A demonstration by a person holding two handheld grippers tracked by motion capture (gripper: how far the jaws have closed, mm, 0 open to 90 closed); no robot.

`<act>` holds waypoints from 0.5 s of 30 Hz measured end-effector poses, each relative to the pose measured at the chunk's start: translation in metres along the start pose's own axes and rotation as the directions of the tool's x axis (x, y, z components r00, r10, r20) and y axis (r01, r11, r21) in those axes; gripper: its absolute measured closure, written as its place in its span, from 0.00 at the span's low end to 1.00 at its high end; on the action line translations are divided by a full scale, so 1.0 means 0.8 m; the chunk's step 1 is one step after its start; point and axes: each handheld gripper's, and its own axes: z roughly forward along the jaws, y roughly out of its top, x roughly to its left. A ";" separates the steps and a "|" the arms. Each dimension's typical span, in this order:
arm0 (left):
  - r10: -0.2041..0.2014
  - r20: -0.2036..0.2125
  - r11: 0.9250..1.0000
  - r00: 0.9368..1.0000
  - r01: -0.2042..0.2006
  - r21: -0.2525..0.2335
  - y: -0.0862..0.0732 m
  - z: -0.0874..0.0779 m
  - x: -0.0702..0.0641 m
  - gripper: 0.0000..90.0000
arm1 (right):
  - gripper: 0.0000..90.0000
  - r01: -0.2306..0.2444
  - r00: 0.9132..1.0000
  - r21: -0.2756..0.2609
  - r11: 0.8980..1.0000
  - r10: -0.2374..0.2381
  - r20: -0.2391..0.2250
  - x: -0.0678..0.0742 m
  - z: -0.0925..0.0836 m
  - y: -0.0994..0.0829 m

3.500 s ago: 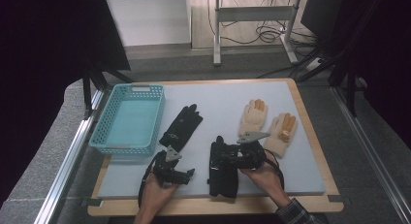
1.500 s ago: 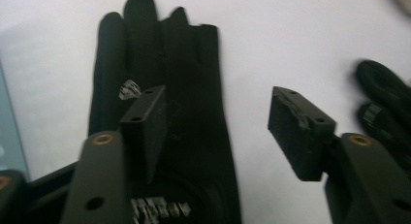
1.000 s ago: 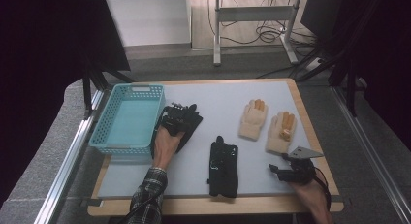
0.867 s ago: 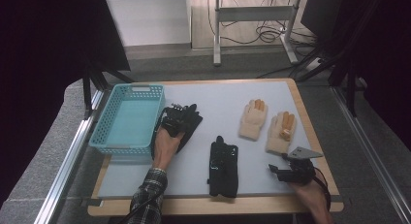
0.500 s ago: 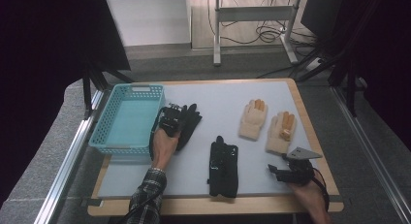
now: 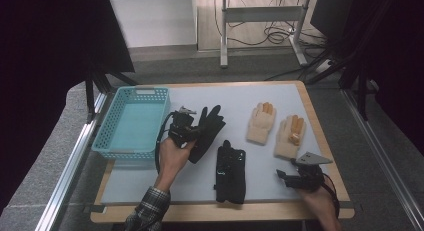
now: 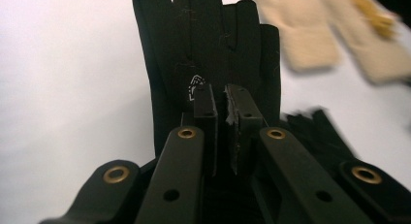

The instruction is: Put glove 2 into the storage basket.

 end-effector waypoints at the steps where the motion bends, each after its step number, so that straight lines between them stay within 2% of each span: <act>1: 0.007 0.016 1.000 1.000 -0.007 0.000 -0.001 -0.002 -0.008 0.94 | 0.30 0.000 1.000 -0.001 1.000 0.000 0.000 0.000 0.000 0.000; 2: 0.007 0.016 1.000 1.000 -0.007 0.000 -0.001 -0.002 -0.008 0.94 | 0.30 0.000 1.000 -0.001 1.000 0.000 0.000 0.000 0.000 0.000; 3: 0.015 0.039 1.000 0.999 -0.015 0.001 -0.003 -0.004 -0.019 0.94 | 0.30 0.000 1.000 -0.001 1.000 0.000 0.000 0.000 0.000 0.000; 4: 0.041 0.065 0.999 0.997 -0.041 -0.001 -0.006 -0.007 -0.034 0.94 | 0.30 0.000 1.000 -0.003 1.000 0.000 0.000 0.000 0.000 -0.001; 6: 0.061 0.089 0.998 0.994 -0.061 -0.007 -0.011 -0.006 -0.050 0.93 | 0.30 0.000 1.000 -0.003 1.000 0.000 -0.002 0.000 0.000 -0.001; 8: 0.069 0.114 0.997 0.991 -0.071 0.009 -0.019 0.002 -0.065 0.93 | 0.30 -0.002 1.000 -0.006 1.000 0.002 -0.002 0.000 0.000 -0.001; 11: 0.110 0.107 0.992 0.988 -0.116 0.052 -0.034 0.024 -0.083 0.93 | 0.30 -0.001 1.000 -0.007 1.000 0.001 -0.002 0.000 0.000 -0.001; 15: 0.126 0.093 0.987 0.988 -0.134 0.091 -0.053 0.050 -0.092 0.92 | 0.30 0.002 1.000 -0.009 1.000 -0.002 -0.004 0.000 0.000 -0.002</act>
